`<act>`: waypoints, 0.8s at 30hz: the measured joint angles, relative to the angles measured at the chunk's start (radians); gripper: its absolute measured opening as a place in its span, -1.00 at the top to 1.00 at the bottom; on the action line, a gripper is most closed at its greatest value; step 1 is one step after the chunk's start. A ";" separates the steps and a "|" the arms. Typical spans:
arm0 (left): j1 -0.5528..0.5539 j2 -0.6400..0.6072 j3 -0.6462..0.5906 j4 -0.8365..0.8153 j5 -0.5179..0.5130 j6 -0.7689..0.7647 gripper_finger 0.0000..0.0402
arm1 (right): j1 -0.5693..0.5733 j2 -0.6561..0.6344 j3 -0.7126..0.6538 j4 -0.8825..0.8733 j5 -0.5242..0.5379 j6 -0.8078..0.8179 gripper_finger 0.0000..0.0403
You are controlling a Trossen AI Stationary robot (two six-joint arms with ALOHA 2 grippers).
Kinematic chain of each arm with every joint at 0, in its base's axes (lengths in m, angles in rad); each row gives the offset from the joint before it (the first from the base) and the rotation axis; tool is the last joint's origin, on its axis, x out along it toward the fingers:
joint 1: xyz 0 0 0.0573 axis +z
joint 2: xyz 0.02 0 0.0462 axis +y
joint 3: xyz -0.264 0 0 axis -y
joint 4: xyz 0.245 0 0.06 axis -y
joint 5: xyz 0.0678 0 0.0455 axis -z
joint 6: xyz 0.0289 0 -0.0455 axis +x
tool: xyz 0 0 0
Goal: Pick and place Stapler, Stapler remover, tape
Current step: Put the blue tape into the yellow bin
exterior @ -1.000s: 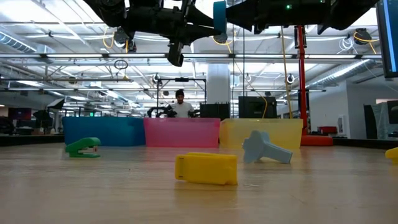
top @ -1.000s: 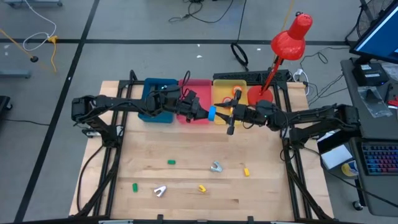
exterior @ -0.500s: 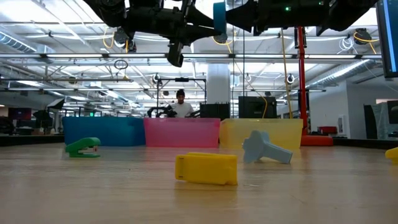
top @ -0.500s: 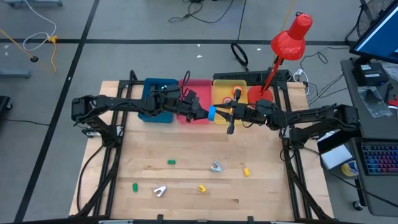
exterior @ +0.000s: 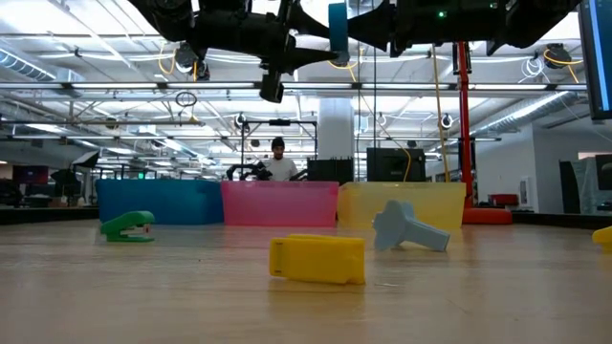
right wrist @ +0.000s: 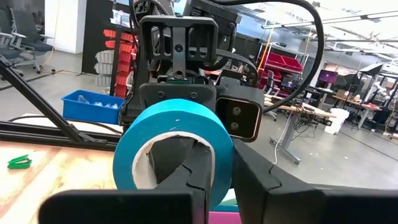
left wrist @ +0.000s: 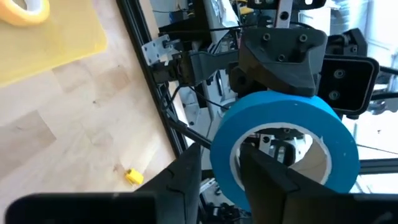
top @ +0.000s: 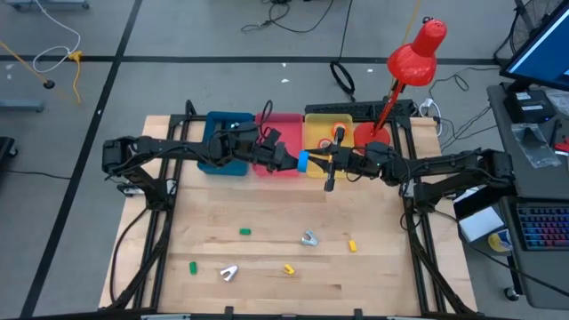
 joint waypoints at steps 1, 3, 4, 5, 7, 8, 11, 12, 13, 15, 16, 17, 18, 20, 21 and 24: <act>0.002 0.000 0.000 0.000 0.000 0.008 0.42 | 0.000 0.000 0.000 0.000 0.000 0.000 0.84; 0.007 0.000 0.000 -0.002 0.000 0.026 0.37 | 0.000 0.000 0.000 0.000 0.002 -0.001 0.84; 0.010 0.001 0.000 -0.003 0.000 0.034 0.33 | 0.000 0.000 0.000 0.000 0.006 -0.001 0.84; 0.013 0.001 0.000 -0.005 -0.001 0.043 0.29 | 0.000 0.000 0.000 0.001 0.008 -0.001 0.84; 0.020 0.001 0.000 -0.016 -0.004 0.054 0.18 | 0.000 0.000 0.000 0.001 0.010 -0.002 0.84; 0.024 0.001 0.000 -0.025 -0.004 0.057 0.11 | 0.000 0.000 0.000 0.001 0.012 0.000 0.84; 0.034 0.001 0.000 -0.057 -0.001 0.071 -0.13 | -0.001 0.000 0.000 -0.006 0.016 0.003 0.84; 0.037 0.001 0.000 -0.065 0.003 0.079 -0.22 | 0.000 0.000 0.000 -0.009 0.027 0.004 0.84; 0.041 0.001 0.000 -0.071 0.013 0.086 -0.30 | 0.000 0.000 0.000 -0.012 0.041 0.004 0.84; 0.049 0.001 -0.001 -0.084 0.055 0.113 -0.47 | -0.001 -0.001 0.000 -0.022 0.055 0.003 0.84; 0.055 0.002 -0.001 -0.084 0.085 0.128 -0.55 | -0.003 -0.001 0.000 -0.024 0.053 0.004 0.84; 0.062 0.002 -0.001 -0.084 0.123 0.142 -0.62 | -0.006 -0.001 0.000 -0.024 0.051 0.004 0.84; 0.072 0.002 -0.001 -0.084 0.171 0.152 -0.69 | -0.006 -0.001 0.000 -0.024 0.049 0.004 0.84; 0.093 0.002 -0.001 -0.084 0.289 0.177 -0.80 | -0.008 -0.001 0.000 -0.028 0.051 0.002 0.84; 0.102 0.002 -0.001 -0.089 0.354 0.192 -0.84 | -0.012 -0.002 0.000 -0.031 0.057 0.002 0.84; 0.122 0.002 -0.001 -0.102 0.485 0.237 -0.95 | -0.024 -0.002 0.000 -0.053 0.085 0.001 0.84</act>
